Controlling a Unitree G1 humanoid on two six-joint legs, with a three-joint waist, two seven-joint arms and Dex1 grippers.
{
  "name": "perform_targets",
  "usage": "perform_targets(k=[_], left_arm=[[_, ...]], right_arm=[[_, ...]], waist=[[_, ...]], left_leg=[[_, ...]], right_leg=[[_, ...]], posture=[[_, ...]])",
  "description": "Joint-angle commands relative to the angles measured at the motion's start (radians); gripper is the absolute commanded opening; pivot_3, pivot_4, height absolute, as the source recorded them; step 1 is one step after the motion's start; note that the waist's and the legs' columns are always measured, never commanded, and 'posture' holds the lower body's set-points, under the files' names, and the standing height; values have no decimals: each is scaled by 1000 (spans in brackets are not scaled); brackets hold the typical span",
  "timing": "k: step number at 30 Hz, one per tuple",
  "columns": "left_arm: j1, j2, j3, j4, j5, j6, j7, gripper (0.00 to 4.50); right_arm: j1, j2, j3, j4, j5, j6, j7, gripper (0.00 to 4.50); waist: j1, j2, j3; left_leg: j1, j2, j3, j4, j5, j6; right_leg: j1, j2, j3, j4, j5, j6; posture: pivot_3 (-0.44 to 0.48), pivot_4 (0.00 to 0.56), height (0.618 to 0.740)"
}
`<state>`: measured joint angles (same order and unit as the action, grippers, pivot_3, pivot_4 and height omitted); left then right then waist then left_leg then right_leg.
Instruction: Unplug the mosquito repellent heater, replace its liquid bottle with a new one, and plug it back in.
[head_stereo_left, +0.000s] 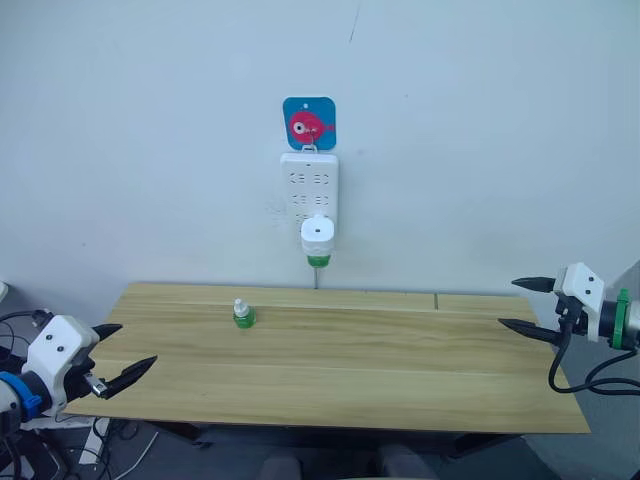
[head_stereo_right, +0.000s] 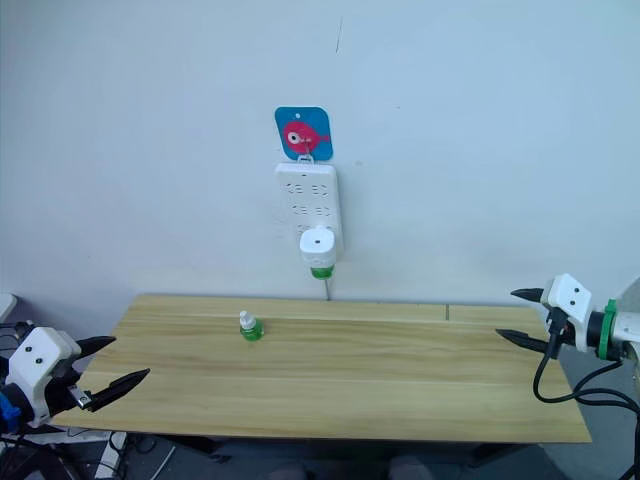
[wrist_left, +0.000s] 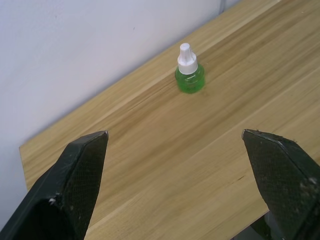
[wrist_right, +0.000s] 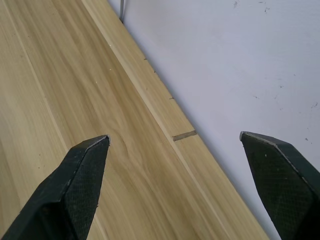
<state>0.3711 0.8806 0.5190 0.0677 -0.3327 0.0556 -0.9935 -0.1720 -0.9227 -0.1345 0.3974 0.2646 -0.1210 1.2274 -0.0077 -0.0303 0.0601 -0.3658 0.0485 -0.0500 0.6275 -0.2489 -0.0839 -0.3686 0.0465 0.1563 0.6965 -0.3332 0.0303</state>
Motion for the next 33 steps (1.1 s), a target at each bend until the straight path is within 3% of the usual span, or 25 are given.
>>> perform_targets(k=[1, 13, 22, 33], left_arm=[[-11, 8, 24, -6, -12, -3, -9, 4500], [-78, 29, 43, 54, -70, 80, -74, 4500], [-129, 19, 49, 67, -91, 47, -105, 4500], [-160, -15, 36, -94, -203, 286, -39, 4500]], right_arm=[[-26, -16, -22, -6, 3, -13, 6, 4364], [-52, -11, -17, 23, -6, -18, 17, 4364], [-66, -2, -7, 11, -7, -8, 15, 4364], [-49, 26, -22, -79, 22, 57, -14, 4364]], waist=[[0, 0, 0], [4, 2, 1], [4, 3, 2], [3, 3, 2]], left_leg=[[0, 0, 0, 0, 0, 0], [0, 0, 0, 0, 0, 0], [0, 0, 0, 0, 0, 0], [-1, 0, 0, 0, 0, 0]], right_leg=[[0, 0, 0, 0, 0, 0], [0, 0, 0, 1, 0, 0], [0, 0, -1, 1, 2, 4], [0, 0, -1, 1, 3, 5]], posture=[[142, 20, 740], [143, 22, 740], [132, 21, 740], [110, 17, 740]])
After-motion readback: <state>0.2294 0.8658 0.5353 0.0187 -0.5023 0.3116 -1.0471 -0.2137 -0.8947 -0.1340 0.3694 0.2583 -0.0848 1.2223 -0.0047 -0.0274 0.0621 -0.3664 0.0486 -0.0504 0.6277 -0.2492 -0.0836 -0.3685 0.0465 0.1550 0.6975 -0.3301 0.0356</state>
